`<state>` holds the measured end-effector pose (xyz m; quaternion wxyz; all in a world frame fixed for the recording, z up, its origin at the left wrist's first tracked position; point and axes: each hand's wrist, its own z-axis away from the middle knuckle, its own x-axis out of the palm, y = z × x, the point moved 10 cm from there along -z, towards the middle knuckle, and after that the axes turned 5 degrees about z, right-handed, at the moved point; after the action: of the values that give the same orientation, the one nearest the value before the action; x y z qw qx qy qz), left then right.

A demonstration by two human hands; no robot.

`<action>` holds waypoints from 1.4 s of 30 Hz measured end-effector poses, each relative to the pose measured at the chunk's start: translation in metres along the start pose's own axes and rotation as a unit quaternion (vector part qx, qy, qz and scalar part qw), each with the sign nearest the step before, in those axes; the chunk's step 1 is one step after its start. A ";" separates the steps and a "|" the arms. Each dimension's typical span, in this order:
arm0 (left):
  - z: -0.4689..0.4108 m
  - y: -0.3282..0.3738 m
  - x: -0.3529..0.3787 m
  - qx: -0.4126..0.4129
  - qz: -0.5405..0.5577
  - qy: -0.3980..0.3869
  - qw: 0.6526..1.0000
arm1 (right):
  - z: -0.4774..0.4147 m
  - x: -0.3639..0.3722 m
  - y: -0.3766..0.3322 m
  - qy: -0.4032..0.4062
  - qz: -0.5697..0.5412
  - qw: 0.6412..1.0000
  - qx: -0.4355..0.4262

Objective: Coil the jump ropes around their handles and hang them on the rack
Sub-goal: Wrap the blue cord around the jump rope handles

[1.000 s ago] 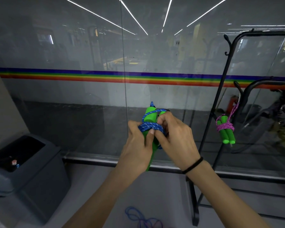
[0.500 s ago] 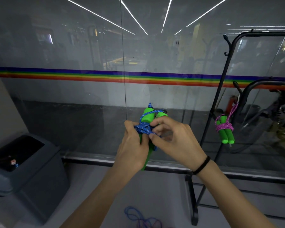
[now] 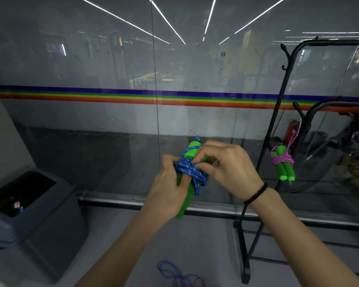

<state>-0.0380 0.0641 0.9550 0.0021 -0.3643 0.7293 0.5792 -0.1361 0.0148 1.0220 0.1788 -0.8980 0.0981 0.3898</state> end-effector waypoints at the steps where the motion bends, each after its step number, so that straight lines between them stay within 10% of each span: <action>1: 0.000 -0.001 0.001 -0.002 0.000 -0.008 1.000 | 0.000 -0.002 0.003 0.003 0.002 1.000 0.013; 18: 0.003 -0.029 0.013 -0.045 0.146 -0.066 0.986 | 0.003 -0.008 0.064 0.054 -0.332 0.916 0.217; 26: 0.009 -0.042 0.023 -0.099 0.225 -0.090 0.965 | -0.004 -0.030 0.066 0.071 -0.312 0.925 0.203; 32: 0.017 -0.053 0.038 -0.207 0.371 -0.097 0.900 | -0.008 -0.046 0.067 0.110 -0.330 0.919 0.189; 37: 0.036 -0.073 0.083 -0.372 0.582 -0.134 0.710 | -0.006 -0.028 0.048 0.054 -0.359 0.918 0.159; 42: 0.039 -0.089 0.097 -0.388 0.485 -0.170 0.765 | -0.009 -0.008 0.032 0.022 -0.314 0.939 0.137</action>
<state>-0.0779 0.0399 0.8259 -0.2968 0.1730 0.5095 0.7889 -0.1457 -0.0180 1.0251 0.4108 -0.8584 -0.1327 0.2772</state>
